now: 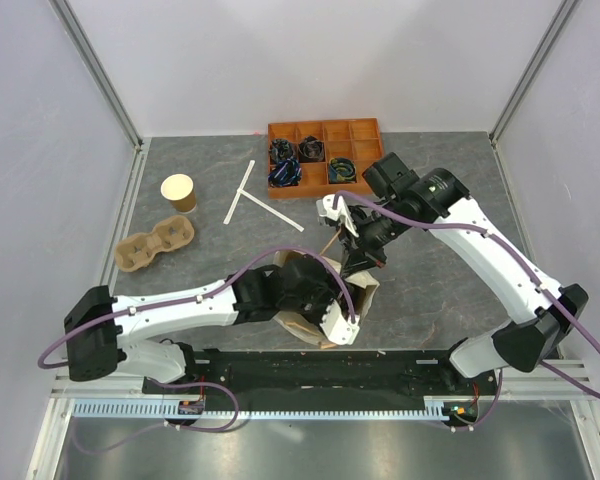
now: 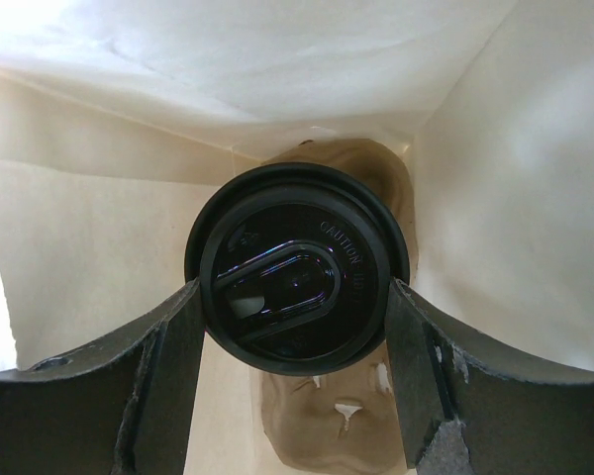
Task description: Pack the takeout coffee
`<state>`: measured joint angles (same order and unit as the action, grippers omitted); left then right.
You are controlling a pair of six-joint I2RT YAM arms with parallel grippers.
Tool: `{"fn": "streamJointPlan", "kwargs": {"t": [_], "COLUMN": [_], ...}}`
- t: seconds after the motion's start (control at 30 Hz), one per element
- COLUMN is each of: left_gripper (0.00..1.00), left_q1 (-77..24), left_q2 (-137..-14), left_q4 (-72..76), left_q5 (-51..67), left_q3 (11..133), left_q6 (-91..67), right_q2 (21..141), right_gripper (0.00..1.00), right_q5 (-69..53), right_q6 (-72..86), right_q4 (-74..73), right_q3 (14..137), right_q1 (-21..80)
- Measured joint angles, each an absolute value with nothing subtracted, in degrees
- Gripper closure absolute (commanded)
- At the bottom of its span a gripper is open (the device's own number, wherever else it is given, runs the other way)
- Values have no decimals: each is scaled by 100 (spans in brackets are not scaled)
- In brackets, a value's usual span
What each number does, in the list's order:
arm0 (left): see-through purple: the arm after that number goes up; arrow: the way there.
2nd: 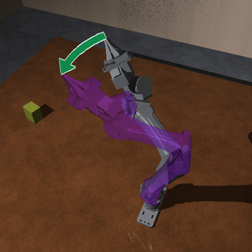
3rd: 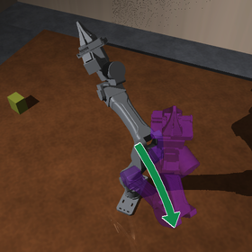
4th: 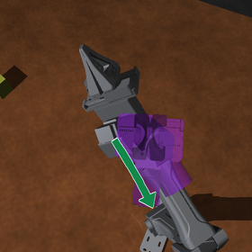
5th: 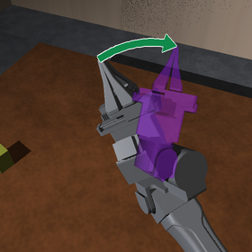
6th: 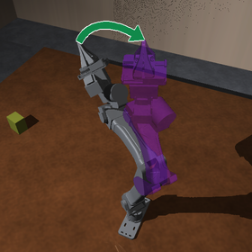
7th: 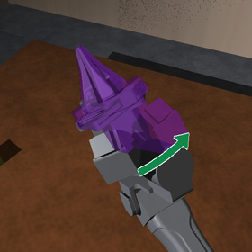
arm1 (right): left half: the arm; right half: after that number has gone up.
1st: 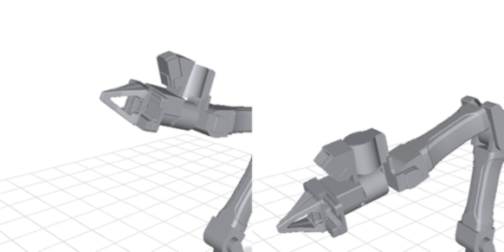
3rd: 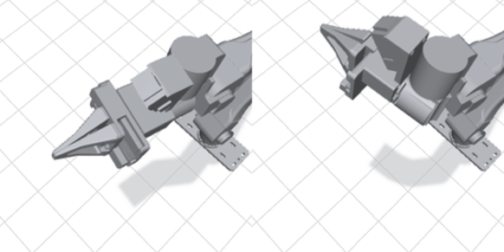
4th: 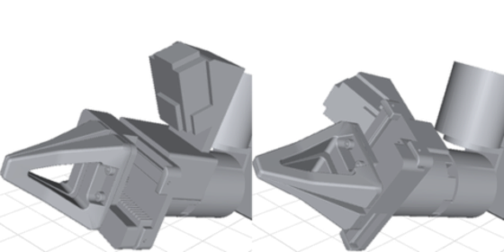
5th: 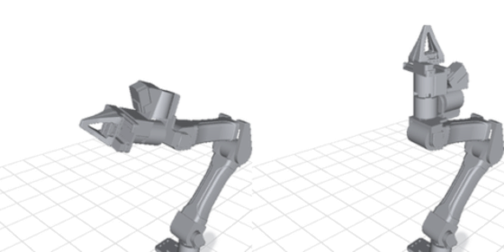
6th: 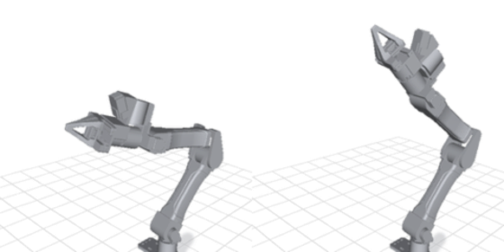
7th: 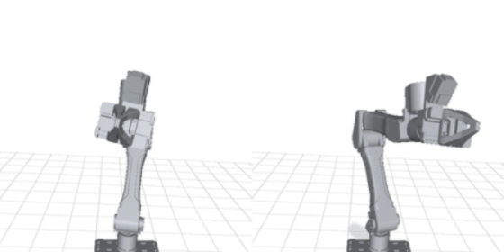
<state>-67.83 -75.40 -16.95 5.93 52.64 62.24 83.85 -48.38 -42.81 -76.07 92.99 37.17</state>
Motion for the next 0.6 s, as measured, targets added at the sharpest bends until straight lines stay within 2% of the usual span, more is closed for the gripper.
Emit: {"fn": "streamJointPlan", "kwargs": {"t": [0.03,0.17,0.27,0.5,0.6], "left_gripper": [92,92,93,93,93], "left_q1": [-6775,-6731,-6674,-6469,-6388], "left_q2": [-7570,-7736,-7959,-8232,-8350], "left_q4": [-1684,-1653,-1658,-1765,-1824], "left_q5": [593,620,657,819,921], "left_q3": [5271,5325,5441,5710,5826], "left_q6": [6222,6217,6202,6114,6088], "right_q2": [8407,8501,8632,8814,8844], "right_gripper": [90,67,59,56,61], "right_q5": [-4818,-4746,-4727,-4617,-4506], "right_q6": [-4300,-4335,-4318,-4259,-4226], "right_q4": [-7618,-7662,-7697,-7703,-7703], "right_q3": [9319,9437,9537,9607,9616], "right_q1": [3717,3717,3695,3538,3522]}}
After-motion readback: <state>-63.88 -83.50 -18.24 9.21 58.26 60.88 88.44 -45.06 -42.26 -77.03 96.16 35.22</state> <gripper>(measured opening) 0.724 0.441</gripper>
